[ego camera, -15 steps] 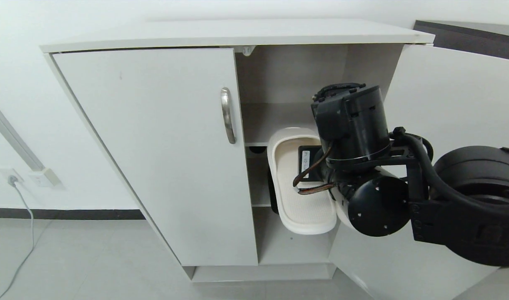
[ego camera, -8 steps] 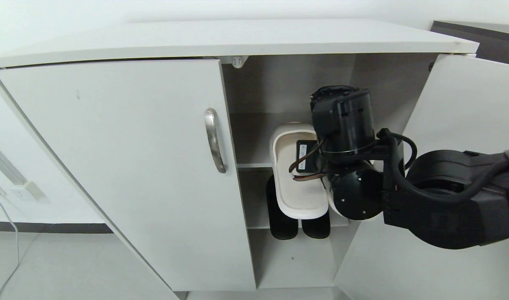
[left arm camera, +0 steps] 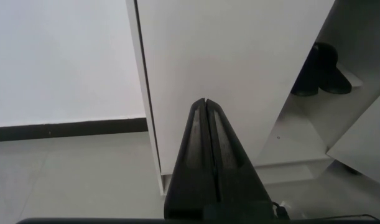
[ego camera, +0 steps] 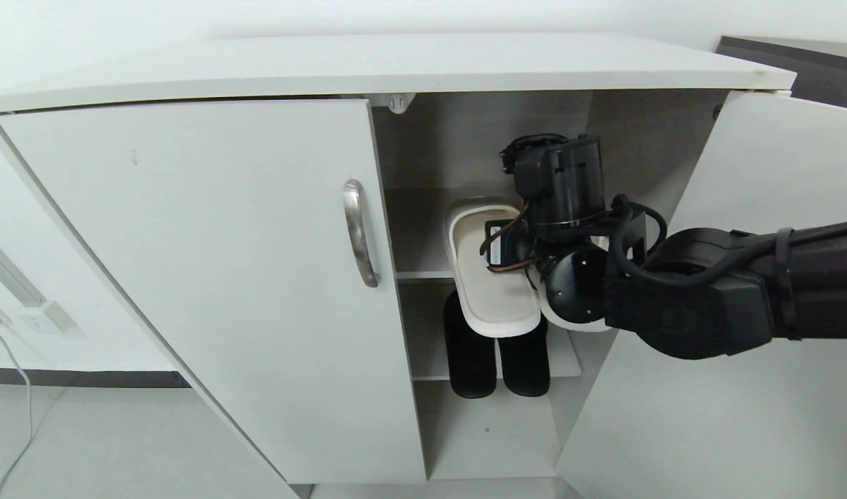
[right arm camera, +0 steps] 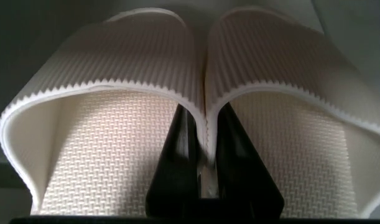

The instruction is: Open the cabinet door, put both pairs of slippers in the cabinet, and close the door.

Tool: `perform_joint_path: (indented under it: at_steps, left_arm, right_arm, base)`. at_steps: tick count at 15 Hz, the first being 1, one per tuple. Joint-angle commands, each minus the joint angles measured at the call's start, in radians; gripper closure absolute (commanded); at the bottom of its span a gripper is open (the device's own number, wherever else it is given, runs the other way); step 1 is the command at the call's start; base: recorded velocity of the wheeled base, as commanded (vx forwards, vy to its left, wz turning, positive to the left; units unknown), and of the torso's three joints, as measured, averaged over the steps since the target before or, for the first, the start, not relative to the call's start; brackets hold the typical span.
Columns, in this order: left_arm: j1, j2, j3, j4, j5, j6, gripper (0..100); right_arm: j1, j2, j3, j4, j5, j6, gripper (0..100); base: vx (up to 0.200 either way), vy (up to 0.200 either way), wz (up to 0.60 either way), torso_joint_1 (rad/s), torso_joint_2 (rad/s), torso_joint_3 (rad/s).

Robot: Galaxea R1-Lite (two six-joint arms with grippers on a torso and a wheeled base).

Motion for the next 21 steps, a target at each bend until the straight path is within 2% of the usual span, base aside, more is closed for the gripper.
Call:
perform_joint_path:
  at_steps: [1,4,12,21]
  left_arm:
    - [0.000,0.000,0.000,0.000,0.001,-0.001,100]
    - [0.000,0.000,0.000,0.000,0.001,-0.001,100]
    - [0.000,0.000,0.000,0.000,0.000,-0.001,100]
    - [0.000,0.000,0.000,0.000,0.001,-0.001,100]
  right_arm:
    - [-0.021,0.057,-0.092,0.045,0.003,0.004,100]
    - [-0.038,0.119,-0.186,0.065,0.003,0.004,100]
    - [-0.067,0.160,-0.328,0.120,0.046,0.004,100]
    - [-0.067,0.180,-0.324,0.134,0.054,0.009,100]
  base:
    - [0.000,0.000,0.00,0.000,0.00,0.000]
    - [0.000,0.000,0.00,0.000,0.00,0.000]
    - [0.000,0.000,0.00,0.000,0.00,0.000]
    - [0.000,0.000,0.00,0.000,0.00,0.000]
